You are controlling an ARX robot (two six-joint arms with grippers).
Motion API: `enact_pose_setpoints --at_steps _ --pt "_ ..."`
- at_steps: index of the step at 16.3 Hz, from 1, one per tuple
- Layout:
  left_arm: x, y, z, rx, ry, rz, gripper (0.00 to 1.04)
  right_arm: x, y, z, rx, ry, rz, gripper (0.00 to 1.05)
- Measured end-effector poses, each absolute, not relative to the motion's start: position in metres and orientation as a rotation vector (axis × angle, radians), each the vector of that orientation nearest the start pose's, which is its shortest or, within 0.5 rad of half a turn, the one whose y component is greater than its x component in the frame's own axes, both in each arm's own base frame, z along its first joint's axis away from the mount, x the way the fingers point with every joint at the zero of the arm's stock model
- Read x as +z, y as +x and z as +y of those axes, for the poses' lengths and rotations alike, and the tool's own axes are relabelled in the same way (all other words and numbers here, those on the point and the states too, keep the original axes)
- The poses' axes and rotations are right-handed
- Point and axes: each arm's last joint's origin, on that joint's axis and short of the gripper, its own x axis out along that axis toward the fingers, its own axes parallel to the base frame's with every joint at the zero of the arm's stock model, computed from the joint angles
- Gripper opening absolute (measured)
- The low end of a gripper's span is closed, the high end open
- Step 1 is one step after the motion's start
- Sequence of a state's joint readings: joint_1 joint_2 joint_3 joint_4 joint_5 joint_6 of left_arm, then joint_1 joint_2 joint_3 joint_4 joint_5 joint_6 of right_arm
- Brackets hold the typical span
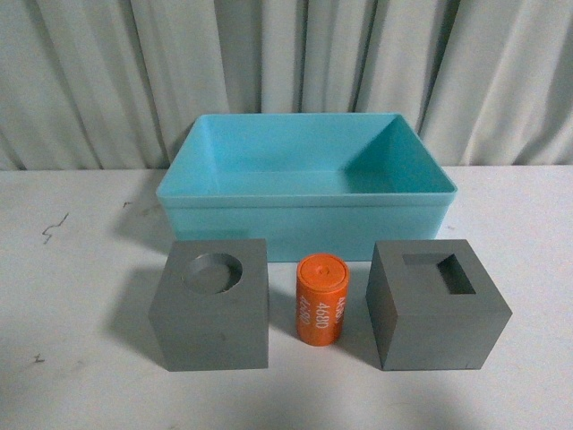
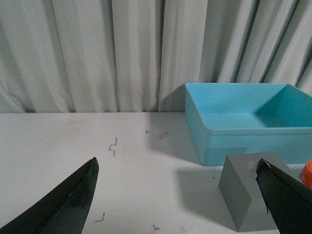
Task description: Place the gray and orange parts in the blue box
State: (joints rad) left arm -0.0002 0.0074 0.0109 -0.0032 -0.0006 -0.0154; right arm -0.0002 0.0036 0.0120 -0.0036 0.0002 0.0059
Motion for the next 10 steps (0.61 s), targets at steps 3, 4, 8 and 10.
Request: enact_pose_setpoints --at_steps 3,4,8,10 --pt "0.1663 0.0975 0.0 0.0 -0.015 0.0 0.98 0.167 0.0972 0.0 0.0 0.006 -0.005 0.98" --pt "0.1663 0.0975 0.0 0.0 -0.015 0.0 0.98 0.167 0.0972 0.0 0.0 0.006 -0.005 0.98" --pt "0.1663 0.0975 0.0 0.0 -0.015 0.0 0.98 0.167 0.0972 0.0 0.0 0.006 -0.005 0.98" --pt "0.1663 0.0975 0.0 0.0 -0.015 0.0 0.98 0.167 0.0972 0.0 0.0 0.006 -0.005 0.98"
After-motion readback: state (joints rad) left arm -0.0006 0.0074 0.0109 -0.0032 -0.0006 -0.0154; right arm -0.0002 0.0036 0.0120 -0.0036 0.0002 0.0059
